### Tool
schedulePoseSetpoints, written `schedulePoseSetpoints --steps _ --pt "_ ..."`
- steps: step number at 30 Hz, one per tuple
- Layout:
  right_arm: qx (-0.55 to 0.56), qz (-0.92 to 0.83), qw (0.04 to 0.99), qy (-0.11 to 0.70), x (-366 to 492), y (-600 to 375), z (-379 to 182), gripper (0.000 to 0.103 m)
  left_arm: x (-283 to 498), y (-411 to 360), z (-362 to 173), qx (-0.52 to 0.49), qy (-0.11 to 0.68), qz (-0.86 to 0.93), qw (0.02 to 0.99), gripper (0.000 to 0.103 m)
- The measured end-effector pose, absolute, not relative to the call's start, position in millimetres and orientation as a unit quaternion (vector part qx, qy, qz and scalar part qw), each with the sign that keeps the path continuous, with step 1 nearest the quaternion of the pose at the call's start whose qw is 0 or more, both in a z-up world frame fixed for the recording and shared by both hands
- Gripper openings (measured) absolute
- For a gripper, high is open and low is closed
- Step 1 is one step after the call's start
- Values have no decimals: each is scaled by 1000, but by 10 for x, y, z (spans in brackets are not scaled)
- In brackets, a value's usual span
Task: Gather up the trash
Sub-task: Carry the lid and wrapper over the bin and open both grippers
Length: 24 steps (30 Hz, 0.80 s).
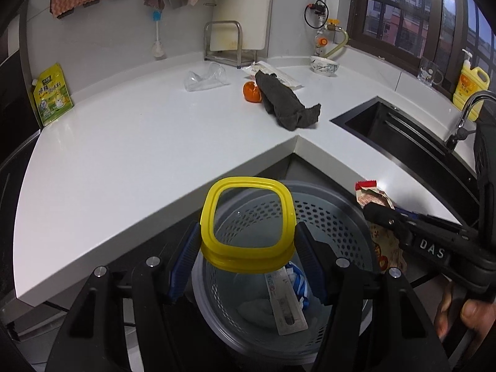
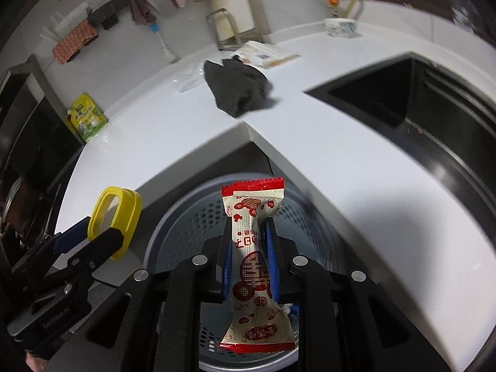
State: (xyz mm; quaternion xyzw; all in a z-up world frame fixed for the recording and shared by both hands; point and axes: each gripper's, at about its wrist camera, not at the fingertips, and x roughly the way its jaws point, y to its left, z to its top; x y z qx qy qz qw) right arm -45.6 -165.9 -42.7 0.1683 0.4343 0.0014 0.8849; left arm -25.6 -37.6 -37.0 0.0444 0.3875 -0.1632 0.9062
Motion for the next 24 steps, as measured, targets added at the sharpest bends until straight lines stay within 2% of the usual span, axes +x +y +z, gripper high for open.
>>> schedulePoseSetpoints --steps 14,15,16,17,18,24 --pt "176 5 872 456 -553 -1598 -807 21 -231 -424 -643 41 418 -160 893 64" --pt "177 4 872 457 -551 -1600 -809 24 -232 -414 -644 40 417 -158 894 69" --pt "179 4 872 456 -552 -1609 -805 33 -233 -404 -642 38 417 -156 895 74" --pt "180 3 873 453 -558 -1620 -798 46 -231 -390 -638 35 416 -155 895 76" --pt "182 4 876 446 -574 -1631 -773 54 -225 -382 -635 33 416 -154 895 78" --pt "182 -4 882 435 -605 -1673 -707 54 -208 -318 -625 24 419 -143 896 79"
